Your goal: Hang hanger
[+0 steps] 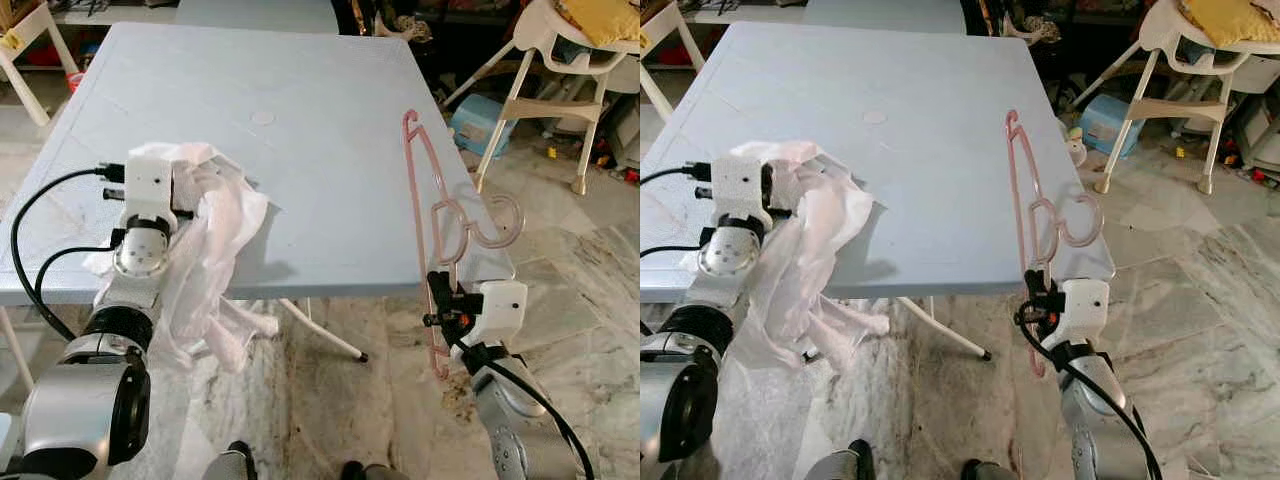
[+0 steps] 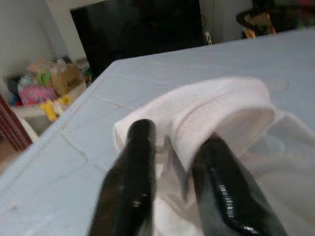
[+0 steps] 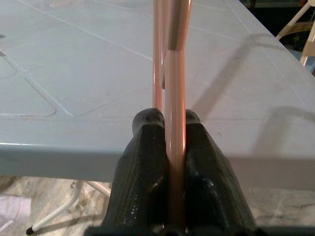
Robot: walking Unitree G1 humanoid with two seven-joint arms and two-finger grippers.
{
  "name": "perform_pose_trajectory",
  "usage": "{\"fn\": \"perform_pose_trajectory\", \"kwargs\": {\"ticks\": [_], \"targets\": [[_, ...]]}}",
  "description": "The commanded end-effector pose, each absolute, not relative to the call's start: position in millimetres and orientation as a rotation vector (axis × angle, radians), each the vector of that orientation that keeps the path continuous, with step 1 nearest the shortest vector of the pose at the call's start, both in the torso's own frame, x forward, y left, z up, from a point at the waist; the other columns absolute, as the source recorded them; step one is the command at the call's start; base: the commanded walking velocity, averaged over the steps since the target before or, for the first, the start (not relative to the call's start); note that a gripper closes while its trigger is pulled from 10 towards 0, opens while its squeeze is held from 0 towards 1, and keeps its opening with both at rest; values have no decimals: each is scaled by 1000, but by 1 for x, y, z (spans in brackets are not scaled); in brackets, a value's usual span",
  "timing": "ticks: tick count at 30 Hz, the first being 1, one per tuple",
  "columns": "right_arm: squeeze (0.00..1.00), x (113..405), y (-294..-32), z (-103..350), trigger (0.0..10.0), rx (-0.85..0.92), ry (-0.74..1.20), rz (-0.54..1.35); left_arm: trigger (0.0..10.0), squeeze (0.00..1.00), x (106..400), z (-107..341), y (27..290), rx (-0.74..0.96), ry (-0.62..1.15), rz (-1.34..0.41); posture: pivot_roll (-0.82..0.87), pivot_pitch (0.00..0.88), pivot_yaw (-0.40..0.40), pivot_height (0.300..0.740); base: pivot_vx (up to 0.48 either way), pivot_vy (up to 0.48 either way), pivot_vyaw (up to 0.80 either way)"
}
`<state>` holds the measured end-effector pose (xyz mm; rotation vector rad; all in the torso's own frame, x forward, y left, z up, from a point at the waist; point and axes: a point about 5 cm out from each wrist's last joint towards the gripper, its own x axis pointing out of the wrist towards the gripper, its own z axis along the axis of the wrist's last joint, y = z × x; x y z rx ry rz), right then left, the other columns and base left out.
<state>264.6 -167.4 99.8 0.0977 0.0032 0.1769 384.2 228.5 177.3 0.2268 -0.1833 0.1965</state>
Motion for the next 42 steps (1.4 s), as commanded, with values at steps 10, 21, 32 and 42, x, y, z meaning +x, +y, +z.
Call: {"fn": "perform_pose_trajectory", "kwargs": {"ticks": [10,21,32,42], "targets": [[0,270,-162,86,10000,103,70,209,10000,1000,376,167,237,56,-102,142,-3,139,-65,740,0,0,0],[0,270,-160,85,10000,116,59,196,10000,1000,350,169,222,229,-200,18,-2,137,-43,740,0,0,0],[0,271,-159,82,10000,116,63,200,10000,1000,319,177,221,205,-272,155,17,144,-51,740,0,0,0],[0,273,-155,80,10000,109,75,223,10000,1000,288,188,177,41,-278,84,37,152,-58,740,0,0,0]]}}
